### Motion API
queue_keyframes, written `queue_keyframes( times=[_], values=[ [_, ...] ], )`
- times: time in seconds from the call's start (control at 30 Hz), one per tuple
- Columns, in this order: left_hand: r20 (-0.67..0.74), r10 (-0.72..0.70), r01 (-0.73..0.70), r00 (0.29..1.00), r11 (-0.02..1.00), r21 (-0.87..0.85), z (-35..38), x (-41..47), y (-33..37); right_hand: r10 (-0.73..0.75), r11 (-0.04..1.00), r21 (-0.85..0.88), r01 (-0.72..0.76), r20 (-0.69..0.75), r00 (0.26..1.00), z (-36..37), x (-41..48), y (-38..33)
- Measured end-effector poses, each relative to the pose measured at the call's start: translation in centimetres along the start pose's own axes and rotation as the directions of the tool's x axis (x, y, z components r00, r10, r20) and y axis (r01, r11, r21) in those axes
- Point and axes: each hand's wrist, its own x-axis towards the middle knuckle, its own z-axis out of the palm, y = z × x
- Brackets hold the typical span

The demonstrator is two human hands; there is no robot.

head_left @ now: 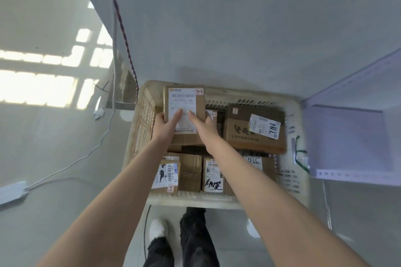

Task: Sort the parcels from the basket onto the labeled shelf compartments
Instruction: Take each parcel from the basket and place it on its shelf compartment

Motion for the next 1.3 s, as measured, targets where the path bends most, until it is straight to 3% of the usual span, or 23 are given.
queue_keyframes(
  times=[0.3, 0.67, 1.0, 1.3],
  values=[
    [0.125, 0.158, -0.160, 0.980, 0.987, 0.006, -0.4, -11.0, 6.6, -0.181, 0.983, -0.032, 0.178, -0.158, 0.971, -1.5, -12.7, -5.3],
    [0.343, 0.396, -0.416, 0.852, 0.909, -0.018, 0.7, -21.2, 11.7, -0.423, 0.892, -0.017, 0.453, -0.389, 0.818, -4.3, -23.8, -7.4],
    [0.489, 0.449, -0.483, 0.748, 0.873, -0.064, 6.0, -27.8, 13.9, -0.460, 0.835, 0.023, 0.549, -0.518, 0.721, -10.5, -30.6, -7.5],
    [0.570, 0.440, -0.495, 0.694, 0.867, -0.066, 16.2, -35.2, 10.7, -0.432, 0.826, 0.023, 0.564, -0.616, 0.659, -21.0, -36.4, -2.6]
  ],
)
